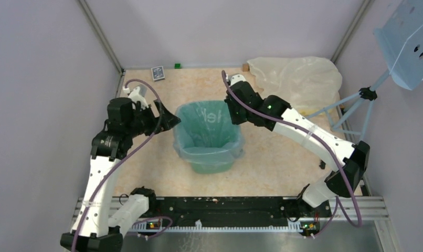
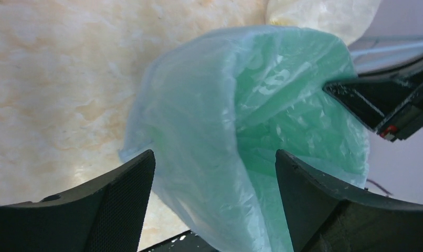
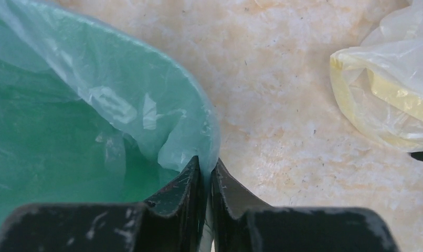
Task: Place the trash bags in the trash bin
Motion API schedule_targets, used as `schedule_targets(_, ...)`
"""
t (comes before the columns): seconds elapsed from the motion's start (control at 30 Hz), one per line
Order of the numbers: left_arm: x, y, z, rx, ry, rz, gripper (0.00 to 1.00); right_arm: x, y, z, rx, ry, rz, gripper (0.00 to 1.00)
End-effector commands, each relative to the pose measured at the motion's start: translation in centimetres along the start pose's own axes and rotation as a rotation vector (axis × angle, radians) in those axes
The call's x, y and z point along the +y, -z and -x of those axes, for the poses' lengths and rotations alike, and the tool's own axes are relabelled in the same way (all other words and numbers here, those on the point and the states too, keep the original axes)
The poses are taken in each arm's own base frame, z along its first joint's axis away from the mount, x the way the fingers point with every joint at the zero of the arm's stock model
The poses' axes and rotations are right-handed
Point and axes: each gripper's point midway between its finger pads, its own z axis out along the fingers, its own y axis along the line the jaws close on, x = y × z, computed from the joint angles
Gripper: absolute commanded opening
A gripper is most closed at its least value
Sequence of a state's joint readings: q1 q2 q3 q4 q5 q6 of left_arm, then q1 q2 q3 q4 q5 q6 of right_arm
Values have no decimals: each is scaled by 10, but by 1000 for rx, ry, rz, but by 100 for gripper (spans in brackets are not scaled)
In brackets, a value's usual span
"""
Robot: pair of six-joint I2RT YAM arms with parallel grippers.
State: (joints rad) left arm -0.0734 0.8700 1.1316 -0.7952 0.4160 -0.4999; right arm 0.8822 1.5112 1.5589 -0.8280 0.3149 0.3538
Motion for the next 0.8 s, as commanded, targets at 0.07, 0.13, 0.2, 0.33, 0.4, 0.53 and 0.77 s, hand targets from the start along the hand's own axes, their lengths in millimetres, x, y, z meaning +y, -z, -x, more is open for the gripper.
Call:
schedule_targets(0.07, -32, -22, -12, 35, -98, 30, 88, -4, -5, 19, -61, -42, -29, 0)
schedule_targets(0.13, -26, -29, -12, 37, -123, 91, 83, -6, -5, 24, -77, -49, -45, 0)
schedule_targets(0.2, -13, -33, -6, 15, -142, 172, 76, -8, -6, 28, -86, -51, -57, 0)
schedule_targets(0.33, 0, -41, -3, 29, -173, 245, 62, -7, -7, 34, -97, -50, -61, 5)
schedule_targets(0.4, 0, -44, -2, 34, -176, 253, 52, -6, -6, 38, -109, -48, -57, 27)
schedule_targets(0.53, -1, -50, -1, 37, -197, 242, 26, -10, 6, 53, -170, -50, -60, 48)
schedule_targets(0.77, 2, -73, 8, 24, -234, 258, 0, -33, 46, 72, -351, -73, -86, 52)
